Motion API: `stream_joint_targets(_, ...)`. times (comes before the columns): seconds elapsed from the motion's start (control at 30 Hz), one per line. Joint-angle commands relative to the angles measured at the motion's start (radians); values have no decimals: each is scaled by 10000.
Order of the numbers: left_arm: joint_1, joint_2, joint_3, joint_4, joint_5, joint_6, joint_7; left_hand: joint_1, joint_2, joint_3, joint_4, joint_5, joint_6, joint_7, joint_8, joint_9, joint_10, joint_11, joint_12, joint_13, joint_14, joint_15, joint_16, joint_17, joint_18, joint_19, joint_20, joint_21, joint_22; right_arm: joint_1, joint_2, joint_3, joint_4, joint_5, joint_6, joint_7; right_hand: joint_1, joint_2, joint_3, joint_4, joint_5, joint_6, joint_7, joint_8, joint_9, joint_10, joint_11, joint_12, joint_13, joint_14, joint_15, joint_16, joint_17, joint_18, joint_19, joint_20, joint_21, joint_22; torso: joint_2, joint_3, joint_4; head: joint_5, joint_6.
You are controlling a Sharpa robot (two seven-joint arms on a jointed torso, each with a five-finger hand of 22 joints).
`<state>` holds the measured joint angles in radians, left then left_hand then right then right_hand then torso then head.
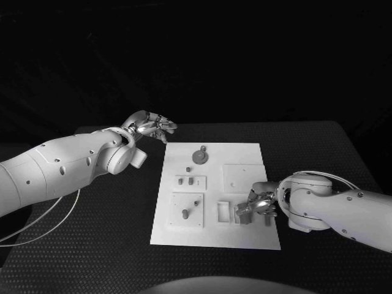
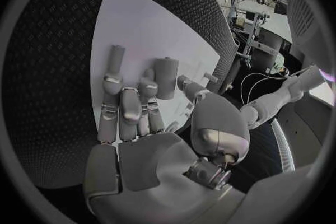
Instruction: Assemble the parts on the task board
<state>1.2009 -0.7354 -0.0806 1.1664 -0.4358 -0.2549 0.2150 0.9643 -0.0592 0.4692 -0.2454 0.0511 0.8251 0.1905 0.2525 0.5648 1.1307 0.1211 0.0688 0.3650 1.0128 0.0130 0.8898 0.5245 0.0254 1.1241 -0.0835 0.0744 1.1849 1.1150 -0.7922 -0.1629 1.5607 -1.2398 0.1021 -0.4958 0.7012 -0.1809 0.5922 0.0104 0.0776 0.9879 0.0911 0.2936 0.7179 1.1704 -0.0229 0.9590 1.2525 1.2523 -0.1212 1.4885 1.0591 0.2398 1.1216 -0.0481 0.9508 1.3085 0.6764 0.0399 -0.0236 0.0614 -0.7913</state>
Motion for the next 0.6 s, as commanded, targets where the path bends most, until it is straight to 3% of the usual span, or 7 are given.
stream_joint_targets(0.03, 8, 2, 6, 38, 69, 101, 133, -80, 12, -62, 6, 33, -35, 25, 50, -17, -64, -4, 14, 17, 30, 9, -42, 15, 149, 65, -13, -45, 10, -80, 19, -46, -46, -110, -85, -60, 135, 160, -35, -217, -9, -48, 8, -41, -39, -116, 44, 81, -18, -45, -14, -31, 15, 220, -90, -16, 47, 193, 9, -14, 2, -6, -8)
stream_joint_targets(0.1, 8, -2, 6, 44, 69, 102, 131, -79, 13, -62, 6, 33, -35, 25, 50, -17, -65, -4, 14, 17, 30, 9, -42, 15, 149, 65, -13, -45, 10, -83, 29, -47, -60, -136, -146, -65, 231, 483, -145, -703, -19, -16, 18, -78, -17, -136, 44, 112, -45, -58, -5, -37, 19, 220, -125, 9, 72, 194, 5, -2, 0, 2, -17)
stream_joint_targets(0.23, 8, -24, 6, 53, 69, 101, 127, -78, 14, -62, 4, 34, -36, 25, 51, -18, -65, -4, 14, 18, 29, 9, -43, 17, 150, 64, -13, -45, 10, -83, 23, -48, -78, -158, -379, -70, 644, 1582, -121, -2193, 2, 117, -1, -116, 39, -121, 25, 173, -125, -12, -17, -45, 62, 220, -134, 46, 128, 186, 5, -9, 2, -4, -24)
stream_joint_targets(0.33, 9, -37, 6, 53, 69, 95, 123, -77, 14, -62, 3, 34, -35, 24, 52, -18, -65, -4, 15, 19, 29, 9, -44, 18, 150, 64, -13, -45, 11, -83, 9, -48, -73, -42, -595, -48, 758, 2080, -50, -2911, 12, 274, -34, -98, 75, -53, -8, 214, -182, 85, -37, -35, 137, 220, -91, 76, 155, 177, 9, -3, -3, 6, -36)
stream_joint_targets(0.47, 9, -40, 6, 49, 69, 101, 121, -77, 14, -63, 2, 34, -34, 24, 54, -18, -64, -4, 15, 20, 29, 9, -45, 20, 150, 64, -13, -45, 11, -83, -34, -48, -17, 290, -821, 13, 737, 2310, -24, -3020, 21, 308, -52, -141, 51, 12, -16, 218, -238, 143, -46, -39, 166, 220, -65, 87, 166, 172, 6, 6, -4, 17, -38)
stream_joint_targets(0.6, 9, -54, 6, 54, 69, 118, 108, -77, 16, -63, 2, 34, -33, 23, 56, -18, -64, -4, 15, 21, 29, 9, -46, 21, 150, 64, -13, -45, 12, -80, -155, -45, 169, 880, -983, 48, 712, 2328, -42, -3021, 17, 417, -77, -137, 33, 79, -39, 225, -281, 218, -59, -26, 226, 220, -44, 89, 185, 176, 10, 6, -10, 19, -59)
